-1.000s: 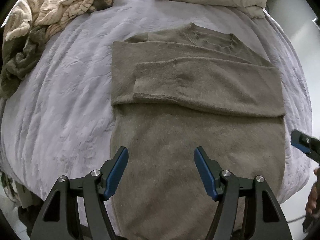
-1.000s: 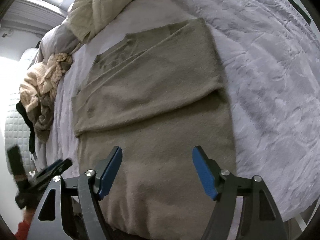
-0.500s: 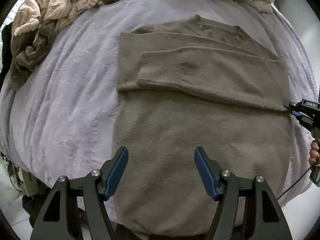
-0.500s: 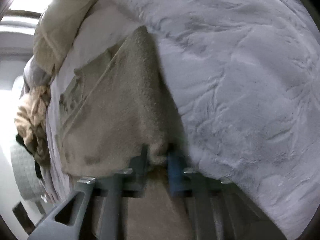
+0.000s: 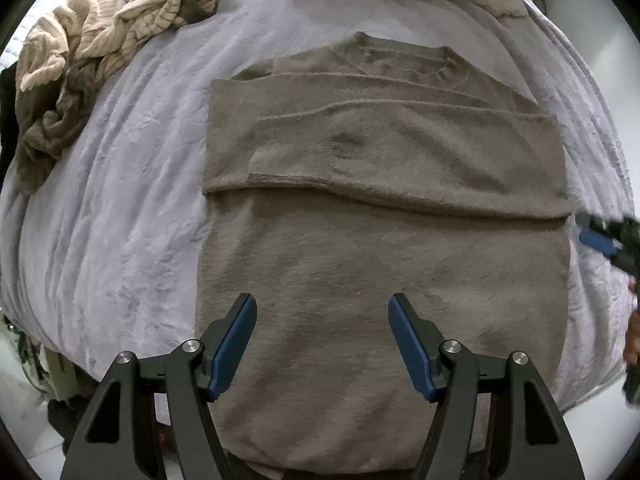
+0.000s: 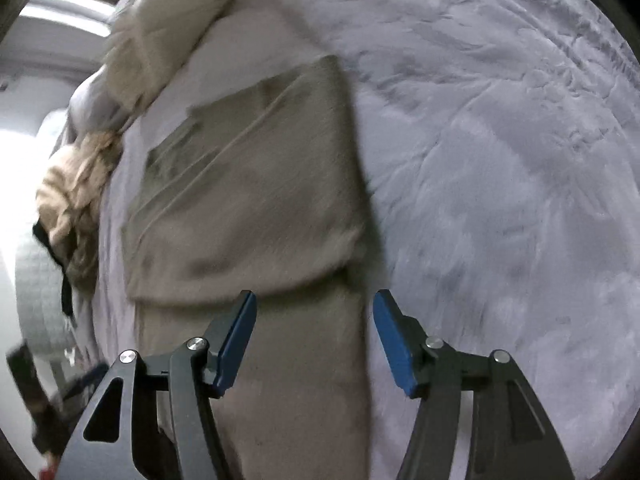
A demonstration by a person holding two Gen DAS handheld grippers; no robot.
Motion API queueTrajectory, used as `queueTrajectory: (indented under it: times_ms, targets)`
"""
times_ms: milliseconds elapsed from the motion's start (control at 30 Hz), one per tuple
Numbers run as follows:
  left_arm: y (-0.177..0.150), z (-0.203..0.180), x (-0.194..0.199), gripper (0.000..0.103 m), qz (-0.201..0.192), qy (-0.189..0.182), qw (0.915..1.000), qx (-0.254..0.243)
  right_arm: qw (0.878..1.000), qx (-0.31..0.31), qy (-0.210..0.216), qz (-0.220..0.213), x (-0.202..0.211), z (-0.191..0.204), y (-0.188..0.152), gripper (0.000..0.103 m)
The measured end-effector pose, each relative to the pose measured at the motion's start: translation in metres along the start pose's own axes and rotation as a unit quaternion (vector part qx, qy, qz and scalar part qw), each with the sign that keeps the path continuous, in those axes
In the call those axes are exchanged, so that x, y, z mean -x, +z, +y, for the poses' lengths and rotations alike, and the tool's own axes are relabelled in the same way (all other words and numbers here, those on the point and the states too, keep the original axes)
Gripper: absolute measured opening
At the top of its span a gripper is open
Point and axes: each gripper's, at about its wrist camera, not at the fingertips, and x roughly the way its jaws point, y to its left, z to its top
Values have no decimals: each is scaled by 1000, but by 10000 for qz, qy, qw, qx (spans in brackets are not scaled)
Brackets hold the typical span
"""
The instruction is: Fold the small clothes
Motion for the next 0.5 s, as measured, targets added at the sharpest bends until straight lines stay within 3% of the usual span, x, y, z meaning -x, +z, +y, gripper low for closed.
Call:
queueTrajectory:
  times_ms: [300, 500]
  targets:
    - [-21, -14, 2, 69, 29, -99, 9999, -69, 9991, 249, 289, 209, 13, 22, -48, 67]
    - [-37, 3, 6, 69, -65, -166, 9998, -73, 9979, 378, 478, 212, 13, 43, -79, 67]
